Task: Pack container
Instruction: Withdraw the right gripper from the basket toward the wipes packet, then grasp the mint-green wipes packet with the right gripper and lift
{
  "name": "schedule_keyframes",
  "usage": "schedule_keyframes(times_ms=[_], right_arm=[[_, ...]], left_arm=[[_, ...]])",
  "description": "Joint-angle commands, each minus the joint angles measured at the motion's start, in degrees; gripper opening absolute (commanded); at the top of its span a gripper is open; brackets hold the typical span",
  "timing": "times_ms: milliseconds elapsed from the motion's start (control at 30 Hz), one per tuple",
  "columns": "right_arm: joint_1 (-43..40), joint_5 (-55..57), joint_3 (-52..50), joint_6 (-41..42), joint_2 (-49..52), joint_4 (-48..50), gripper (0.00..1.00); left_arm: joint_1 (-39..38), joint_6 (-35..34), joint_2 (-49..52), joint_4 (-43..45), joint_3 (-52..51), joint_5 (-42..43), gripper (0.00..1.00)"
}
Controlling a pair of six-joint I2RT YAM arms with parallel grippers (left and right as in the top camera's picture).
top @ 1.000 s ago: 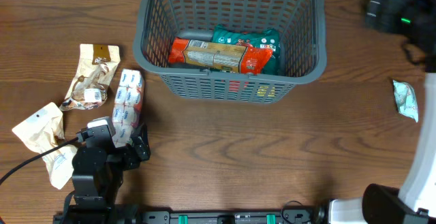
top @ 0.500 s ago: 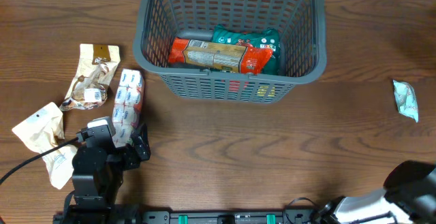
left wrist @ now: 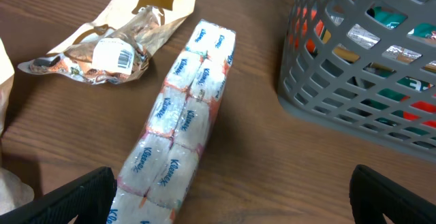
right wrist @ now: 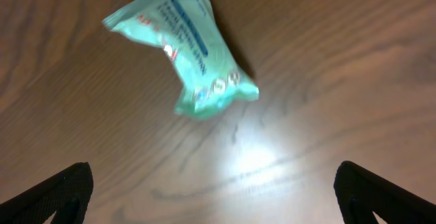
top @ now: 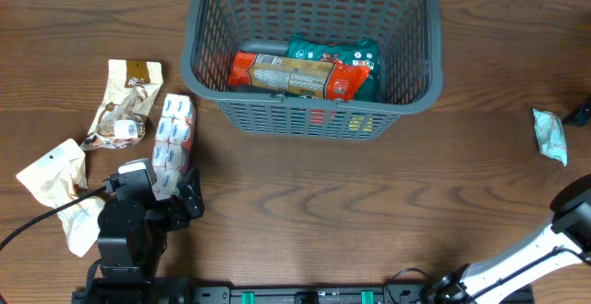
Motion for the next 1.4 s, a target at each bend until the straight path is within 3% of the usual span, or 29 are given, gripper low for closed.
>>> schedule_keyframes(times_ms=[0,400,1367], right_arm=[[0.9,-0.7,-0.2,-2.0,3.0,1.9,0.99],[6.8,-5.7,-0.4,-11.9,7.7,10.6,0.97],[6.7,-4.5,-13.2,-13.2,8.4,20.3,0.95]], left_arm=[[-0.2,-0.3,0.1,0.0,1.2,-0.2,0.99],[-0.2,-0.3,0.1,1.4,1.2,-0.3,0.99],[-0.2,-0.3,0.1,1.4,1.2,-0.3,0.99]])
